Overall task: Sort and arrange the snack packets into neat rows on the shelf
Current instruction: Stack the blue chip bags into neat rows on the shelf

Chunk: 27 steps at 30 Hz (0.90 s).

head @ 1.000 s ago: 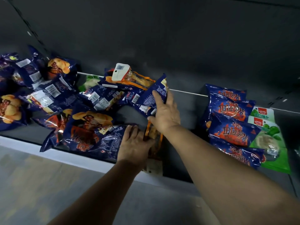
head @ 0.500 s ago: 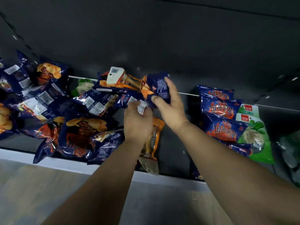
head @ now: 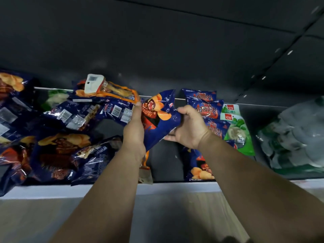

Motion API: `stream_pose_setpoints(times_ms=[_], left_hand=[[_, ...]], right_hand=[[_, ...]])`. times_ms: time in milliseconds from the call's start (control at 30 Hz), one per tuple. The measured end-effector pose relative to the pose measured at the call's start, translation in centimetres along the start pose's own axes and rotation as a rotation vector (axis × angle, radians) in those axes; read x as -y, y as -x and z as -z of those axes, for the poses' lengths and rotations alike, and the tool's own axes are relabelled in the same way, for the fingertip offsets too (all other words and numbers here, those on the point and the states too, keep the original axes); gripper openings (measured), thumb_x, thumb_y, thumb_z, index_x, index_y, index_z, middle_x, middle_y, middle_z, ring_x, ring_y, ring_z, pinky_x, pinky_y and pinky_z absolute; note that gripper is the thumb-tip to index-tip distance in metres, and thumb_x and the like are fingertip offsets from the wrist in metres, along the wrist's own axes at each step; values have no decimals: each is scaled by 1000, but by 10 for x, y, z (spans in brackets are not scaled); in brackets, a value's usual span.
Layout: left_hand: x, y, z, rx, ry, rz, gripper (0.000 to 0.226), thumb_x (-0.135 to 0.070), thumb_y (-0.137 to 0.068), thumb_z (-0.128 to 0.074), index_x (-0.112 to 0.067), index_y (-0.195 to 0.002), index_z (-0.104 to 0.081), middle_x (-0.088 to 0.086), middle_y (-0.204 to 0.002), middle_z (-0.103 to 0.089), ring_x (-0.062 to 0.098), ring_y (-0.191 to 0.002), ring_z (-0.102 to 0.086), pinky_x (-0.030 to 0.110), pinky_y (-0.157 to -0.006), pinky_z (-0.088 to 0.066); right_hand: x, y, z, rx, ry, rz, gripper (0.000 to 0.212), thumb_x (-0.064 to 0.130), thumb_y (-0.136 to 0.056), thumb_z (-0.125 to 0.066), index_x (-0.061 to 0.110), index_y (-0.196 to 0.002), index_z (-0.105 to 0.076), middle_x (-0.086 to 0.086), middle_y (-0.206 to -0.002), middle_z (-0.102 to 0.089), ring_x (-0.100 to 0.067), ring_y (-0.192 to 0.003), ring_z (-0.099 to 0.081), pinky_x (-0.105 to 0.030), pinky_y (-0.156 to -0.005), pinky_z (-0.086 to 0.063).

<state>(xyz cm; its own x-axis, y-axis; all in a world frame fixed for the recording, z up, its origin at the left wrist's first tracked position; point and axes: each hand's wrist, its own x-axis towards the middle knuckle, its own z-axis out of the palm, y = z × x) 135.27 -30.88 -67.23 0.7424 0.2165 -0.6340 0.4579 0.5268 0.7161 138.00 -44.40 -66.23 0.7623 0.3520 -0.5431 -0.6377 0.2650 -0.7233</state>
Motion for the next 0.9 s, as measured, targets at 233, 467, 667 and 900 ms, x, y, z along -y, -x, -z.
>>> stream_pose_setpoints(times_ms=[233, 467, 667, 900], left_hand=[[-9, 7, 10, -99, -8, -82, 41, -51, -78, -69, -18, -101, -62, 2, -93, -69, 17, -82, -66, 31, -75, -52], [-6, 0, 22, -258, 151, -120, 31, -36, -82, -73, -22, -100, -52, -4, -84, -60, 13, -70, -61, 26, -57, -47], [0, -8, 15, -200, 183, -32, 40, -43, -81, -70, -20, -107, -50, 7, -104, -65, 25, -90, -65, 43, -86, -53], [-4, -7, 12, 97, 296, 115, 39, -55, -87, -55, -22, -107, -60, 0, -96, -70, 20, -96, -66, 38, -89, -50]], right_hand=[[-23, -12, -25, -122, 44, 89, 40, 53, -83, -58, 21, -104, -67, -2, -98, -74, -19, -94, -69, -43, -92, -52], [-41, -20, -39, -103, 3, 151, 27, 23, -74, -72, 11, -98, -66, -6, -89, -73, -19, -83, -70, -32, -70, -57], [-28, -22, -31, -279, -29, 183, 25, 9, -82, -70, 8, -107, -65, -10, -99, -71, -26, -90, -69, -40, -76, -57], [10, -7, -18, -388, 4, 224, 16, 7, -83, -70, 15, -89, -58, -4, -86, -70, -19, -76, -67, -43, -78, -56]])
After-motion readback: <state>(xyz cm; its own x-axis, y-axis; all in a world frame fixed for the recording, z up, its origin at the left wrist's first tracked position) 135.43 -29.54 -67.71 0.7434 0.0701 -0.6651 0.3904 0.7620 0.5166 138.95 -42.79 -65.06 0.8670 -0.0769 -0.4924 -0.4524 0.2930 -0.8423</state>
